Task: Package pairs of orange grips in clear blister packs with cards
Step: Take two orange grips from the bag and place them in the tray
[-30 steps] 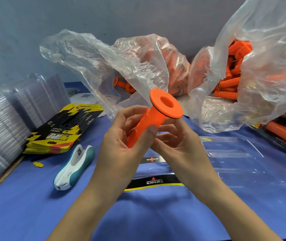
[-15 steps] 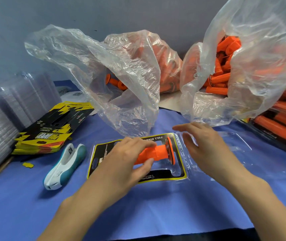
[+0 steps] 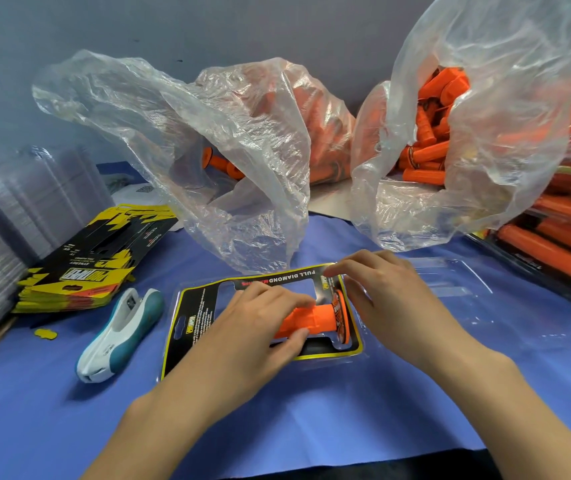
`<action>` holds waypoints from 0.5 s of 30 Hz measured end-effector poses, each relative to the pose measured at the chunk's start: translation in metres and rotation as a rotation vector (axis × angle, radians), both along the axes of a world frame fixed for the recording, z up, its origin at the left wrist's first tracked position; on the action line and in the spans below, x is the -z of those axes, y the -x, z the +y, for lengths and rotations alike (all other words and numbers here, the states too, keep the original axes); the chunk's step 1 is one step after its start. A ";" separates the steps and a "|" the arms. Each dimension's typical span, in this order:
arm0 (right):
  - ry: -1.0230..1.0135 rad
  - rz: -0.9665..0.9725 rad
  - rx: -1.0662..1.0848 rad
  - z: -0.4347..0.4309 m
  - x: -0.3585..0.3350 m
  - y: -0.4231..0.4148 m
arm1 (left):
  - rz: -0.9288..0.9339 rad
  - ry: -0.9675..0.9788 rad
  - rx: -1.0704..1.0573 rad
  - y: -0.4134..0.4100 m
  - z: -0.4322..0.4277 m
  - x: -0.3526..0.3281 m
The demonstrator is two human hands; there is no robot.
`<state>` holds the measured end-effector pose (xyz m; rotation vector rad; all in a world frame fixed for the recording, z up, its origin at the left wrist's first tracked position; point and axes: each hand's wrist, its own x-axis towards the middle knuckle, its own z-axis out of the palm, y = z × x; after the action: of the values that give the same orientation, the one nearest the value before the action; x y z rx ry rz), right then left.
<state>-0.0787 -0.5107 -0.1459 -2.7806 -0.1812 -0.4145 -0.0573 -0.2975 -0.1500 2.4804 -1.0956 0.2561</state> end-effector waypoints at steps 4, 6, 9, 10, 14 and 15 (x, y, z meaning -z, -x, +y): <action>0.005 0.006 -0.020 0.001 0.000 0.001 | -0.003 -0.011 0.005 0.000 -0.001 0.002; 0.018 0.011 -0.035 0.002 0.001 0.001 | -0.004 -0.020 0.005 0.000 -0.001 0.002; 0.029 0.012 -0.057 0.002 0.003 0.001 | -0.009 -0.047 0.012 -0.001 -0.001 0.005; 0.031 0.013 -0.062 0.002 0.004 0.001 | -0.010 -0.055 0.016 -0.001 -0.001 0.006; 0.036 0.013 -0.070 0.002 0.006 0.000 | -0.011 -0.067 0.023 -0.003 0.000 0.008; 0.034 0.014 -0.071 0.002 0.006 0.000 | -0.011 -0.070 0.023 -0.003 0.000 0.009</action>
<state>-0.0786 -0.5091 -0.1517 -2.8001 -0.2857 -0.3781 -0.0543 -0.2977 -0.1590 2.5290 -1.1563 0.2288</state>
